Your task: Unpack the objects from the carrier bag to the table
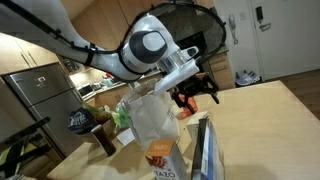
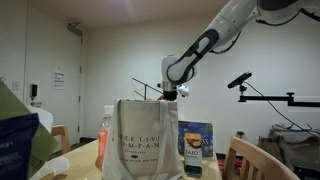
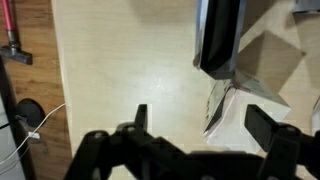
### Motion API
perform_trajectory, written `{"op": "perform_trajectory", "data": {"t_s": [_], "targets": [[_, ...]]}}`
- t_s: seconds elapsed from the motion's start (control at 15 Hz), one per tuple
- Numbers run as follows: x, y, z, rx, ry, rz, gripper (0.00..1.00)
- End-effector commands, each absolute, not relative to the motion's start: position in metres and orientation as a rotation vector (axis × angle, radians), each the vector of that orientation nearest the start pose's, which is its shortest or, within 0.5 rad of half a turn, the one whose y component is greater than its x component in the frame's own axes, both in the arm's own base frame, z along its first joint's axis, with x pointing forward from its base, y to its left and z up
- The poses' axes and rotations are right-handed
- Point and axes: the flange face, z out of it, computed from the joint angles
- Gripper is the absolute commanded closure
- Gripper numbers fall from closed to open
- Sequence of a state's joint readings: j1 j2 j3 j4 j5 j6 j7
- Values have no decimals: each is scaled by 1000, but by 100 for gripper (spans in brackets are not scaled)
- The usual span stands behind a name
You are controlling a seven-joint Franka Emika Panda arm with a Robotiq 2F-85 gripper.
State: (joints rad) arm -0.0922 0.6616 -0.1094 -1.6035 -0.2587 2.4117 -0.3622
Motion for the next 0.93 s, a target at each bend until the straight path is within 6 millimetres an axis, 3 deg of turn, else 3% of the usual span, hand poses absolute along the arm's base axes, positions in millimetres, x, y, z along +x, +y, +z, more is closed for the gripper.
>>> {"op": "perform_trajectory", "data": {"t_s": [0.0, 0.47, 0.67, 0.87], "targets": [[695, -114, 312, -3490, -671, -147, 0], [688, -41, 403, -3678, -884, -333, 0], [682, 0, 426, -3692, -1006, -404, 0], [674, 41, 436, -3658, -1152, -442, 0]]}}
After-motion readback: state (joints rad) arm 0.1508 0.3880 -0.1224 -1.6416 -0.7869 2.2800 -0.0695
